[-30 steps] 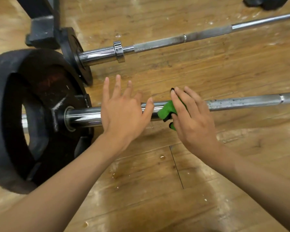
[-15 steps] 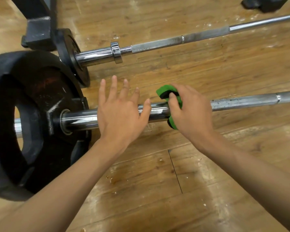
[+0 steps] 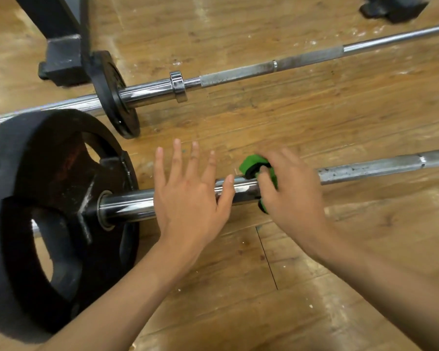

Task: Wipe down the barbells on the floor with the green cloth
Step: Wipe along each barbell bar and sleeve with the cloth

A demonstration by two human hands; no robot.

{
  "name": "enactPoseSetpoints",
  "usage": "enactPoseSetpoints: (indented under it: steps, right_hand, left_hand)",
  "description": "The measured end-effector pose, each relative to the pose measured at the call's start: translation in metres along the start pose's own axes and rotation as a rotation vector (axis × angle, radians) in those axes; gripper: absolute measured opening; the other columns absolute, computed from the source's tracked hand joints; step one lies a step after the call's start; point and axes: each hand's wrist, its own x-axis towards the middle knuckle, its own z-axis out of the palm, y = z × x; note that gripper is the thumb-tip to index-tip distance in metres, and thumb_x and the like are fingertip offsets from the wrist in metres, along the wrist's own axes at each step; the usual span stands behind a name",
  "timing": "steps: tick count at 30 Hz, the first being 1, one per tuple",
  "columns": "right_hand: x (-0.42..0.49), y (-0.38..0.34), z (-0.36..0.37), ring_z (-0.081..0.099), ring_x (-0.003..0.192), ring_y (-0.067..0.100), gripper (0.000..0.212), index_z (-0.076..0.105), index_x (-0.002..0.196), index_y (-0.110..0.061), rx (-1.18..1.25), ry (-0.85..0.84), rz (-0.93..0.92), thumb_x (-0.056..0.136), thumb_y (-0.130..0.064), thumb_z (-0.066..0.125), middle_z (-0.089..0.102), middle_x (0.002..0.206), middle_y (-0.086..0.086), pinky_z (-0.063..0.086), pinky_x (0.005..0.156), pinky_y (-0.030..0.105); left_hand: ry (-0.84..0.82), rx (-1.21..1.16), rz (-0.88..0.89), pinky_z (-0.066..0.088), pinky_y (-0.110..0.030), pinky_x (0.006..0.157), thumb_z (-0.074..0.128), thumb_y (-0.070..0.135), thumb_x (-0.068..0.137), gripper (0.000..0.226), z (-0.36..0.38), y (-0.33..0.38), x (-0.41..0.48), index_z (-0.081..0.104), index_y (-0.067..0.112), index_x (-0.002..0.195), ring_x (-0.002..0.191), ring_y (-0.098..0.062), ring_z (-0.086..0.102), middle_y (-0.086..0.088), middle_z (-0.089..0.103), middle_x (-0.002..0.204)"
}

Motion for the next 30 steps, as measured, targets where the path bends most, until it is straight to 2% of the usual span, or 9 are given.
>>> enactPoseSetpoints:
  steps: [2,4,9,14,16,20,23,27,30]
  right_hand:
    - [-0.042,0.001,0.004,0.058,0.125,0.031,0.044,0.061,0.138,-0.005,0.009,0.092,-0.126,0.097,-0.009,0.046,0.062,0.133,0.011,0.041,0.113,0.048]
    - [-0.047,0.011,0.003,0.056,0.127,0.031,0.045,0.061,0.137,-0.001,-0.055,0.068,-0.203,0.096,-0.009,0.043,0.062,0.133,0.015,0.037,0.118,0.053]
    - [-0.015,-0.001,-0.011,0.063,0.098,0.031,0.042,0.071,0.115,-0.017,-0.114,-0.197,0.003,0.091,-0.029,0.039,0.070,0.107,0.005,0.052,0.081,0.043]
    - [-0.087,0.005,-0.010,0.056,0.128,0.035,0.044,0.062,0.135,0.000,-0.017,-0.009,-0.170,0.097,-0.010,0.042,0.060,0.136,0.015,0.038,0.117,0.054]
    - [-0.074,0.006,-0.017,0.062,0.116,0.032,0.042,0.068,0.127,-0.005,-0.083,-0.061,-0.173,0.096,-0.016,0.043,0.067,0.124,0.012,0.046,0.108,0.046]
    - [-0.011,-0.008,-0.025,0.061,0.086,0.034,0.031,0.076,0.095,-0.018,-0.207,-0.417,0.117,0.094,-0.030,0.048,0.070,0.087,0.010,0.048,0.069,0.037]
    - [-0.039,-0.007,-0.017,0.061,0.088,0.030,0.035,0.074,0.105,-0.016,-0.212,-0.187,0.006,0.094,-0.028,0.043,0.069,0.095,0.006,0.046,0.072,0.037]
    - [-0.093,0.009,-0.007,0.055,0.128,0.038,0.038,0.064,0.132,0.001,-0.079,0.027,-0.224,0.101,-0.010,0.047,0.061,0.136,0.017,0.042,0.113,0.049]
    - [-0.052,0.003,-0.017,0.063,0.099,0.024,0.036,0.076,0.110,-0.015,-0.024,-0.082,-0.130,0.092,-0.027,0.047,0.071,0.105,0.005,0.051,0.084,0.040]
  left_hand:
    - [0.012,-0.005,0.000,0.007,-0.058,0.129,0.017,0.059,0.109,0.069,0.000,0.002,-0.009,0.054,0.020,0.152,0.157,-0.038,0.025,-0.013,0.048,0.159]
    - [0.025,-0.019,-0.001,0.008,-0.058,0.129,0.020,0.058,0.109,0.067,-0.001,0.005,-0.019,0.055,0.020,0.151,0.156,-0.038,0.028,-0.013,0.049,0.158]
    - [0.013,-0.045,-0.009,0.011,-0.056,0.129,0.022,0.058,0.109,0.066,-0.006,0.008,-0.045,0.052,0.021,0.154,0.156,-0.036,0.028,-0.013,0.047,0.159]
    - [0.026,-0.078,-0.009,0.011,-0.059,0.128,0.030,0.056,0.106,0.062,-0.009,0.016,-0.065,0.057,0.022,0.150,0.157,-0.037,0.028,-0.011,0.046,0.160]
    - [0.064,-0.088,-0.011,0.013,-0.060,0.128,0.034,0.053,0.105,0.059,-0.008,0.019,-0.071,0.061,0.021,0.146,0.155,-0.037,0.031,-0.011,0.048,0.159]
    - [0.097,-0.087,-0.002,0.015,-0.060,0.127,0.037,0.051,0.105,0.057,-0.006,0.019,-0.072,0.064,0.019,0.144,0.154,-0.038,0.034,-0.011,0.051,0.157]
    - [0.096,-0.085,0.012,0.016,-0.060,0.127,0.037,0.052,0.105,0.058,-0.006,0.017,-0.070,0.063,0.019,0.145,0.154,-0.038,0.033,-0.012,0.050,0.157]
    - [0.114,-0.081,0.002,0.018,-0.060,0.126,0.035,0.053,0.105,0.058,-0.003,0.016,-0.065,0.063,0.020,0.144,0.154,-0.038,0.034,-0.011,0.052,0.156]
    - [0.123,-0.080,0.004,0.019,-0.059,0.127,0.030,0.054,0.106,0.061,0.000,0.016,-0.060,0.065,0.020,0.142,0.152,-0.038,0.036,-0.010,0.054,0.154]
